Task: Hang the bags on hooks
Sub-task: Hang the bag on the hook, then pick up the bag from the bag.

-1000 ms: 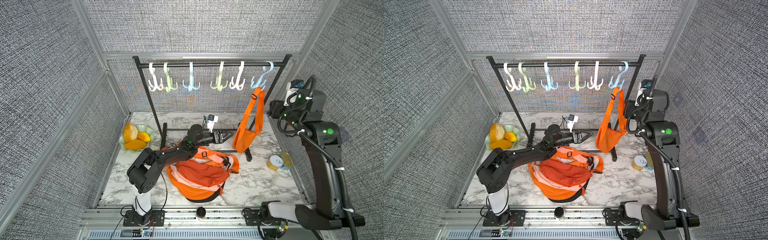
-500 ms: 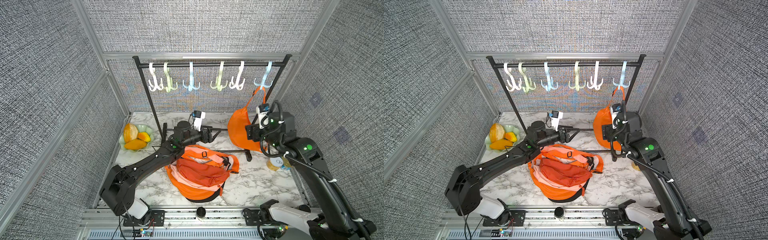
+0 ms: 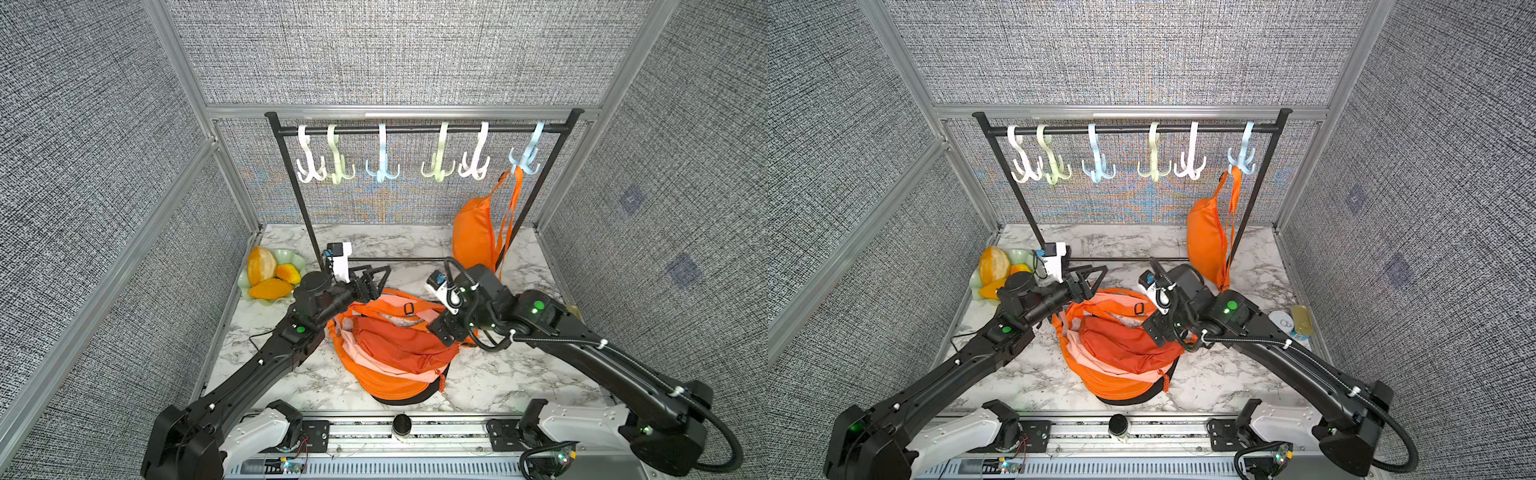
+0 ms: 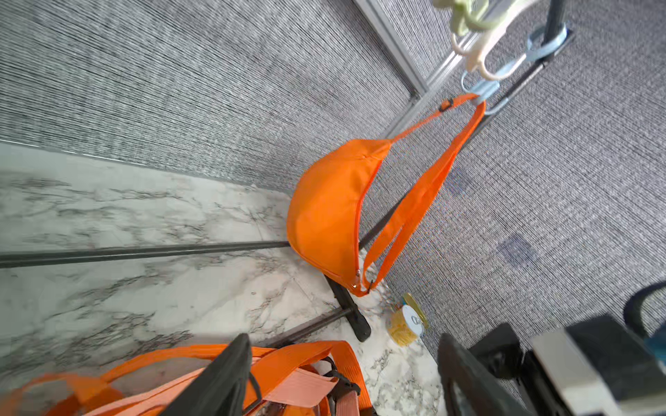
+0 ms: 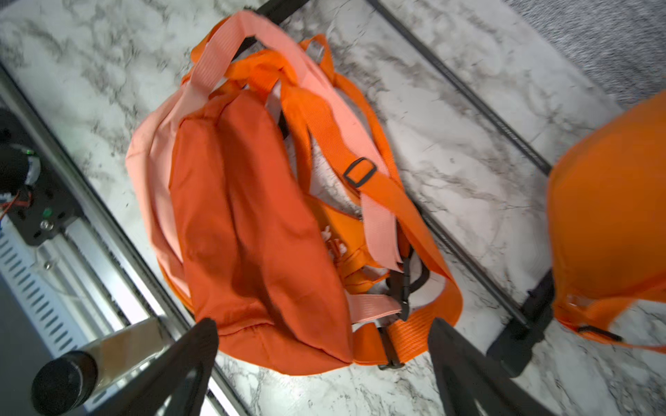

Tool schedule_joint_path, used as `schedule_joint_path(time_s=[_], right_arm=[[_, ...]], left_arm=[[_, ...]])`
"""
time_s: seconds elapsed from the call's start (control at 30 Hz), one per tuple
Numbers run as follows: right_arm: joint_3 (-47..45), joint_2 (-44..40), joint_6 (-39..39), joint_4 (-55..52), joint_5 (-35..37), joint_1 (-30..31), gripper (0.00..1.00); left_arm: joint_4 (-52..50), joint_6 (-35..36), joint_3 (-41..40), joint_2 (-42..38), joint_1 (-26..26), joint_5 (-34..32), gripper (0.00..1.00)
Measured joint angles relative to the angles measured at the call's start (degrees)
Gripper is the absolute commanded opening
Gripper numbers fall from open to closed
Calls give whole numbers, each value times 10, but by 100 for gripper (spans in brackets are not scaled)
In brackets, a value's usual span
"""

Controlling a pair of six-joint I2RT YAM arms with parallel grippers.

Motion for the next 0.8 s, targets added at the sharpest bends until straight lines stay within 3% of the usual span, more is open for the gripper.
schedule_joint_path(time_s=[0.47, 0.8], right_arm=[[-3, 179, 9, 14, -69, 100, 95], [5, 240, 12, 30, -59, 107, 81]], left_arm=[[-57, -9, -101, -167, 37, -18, 82], [-126, -2, -109, -259, 38, -51, 82]])
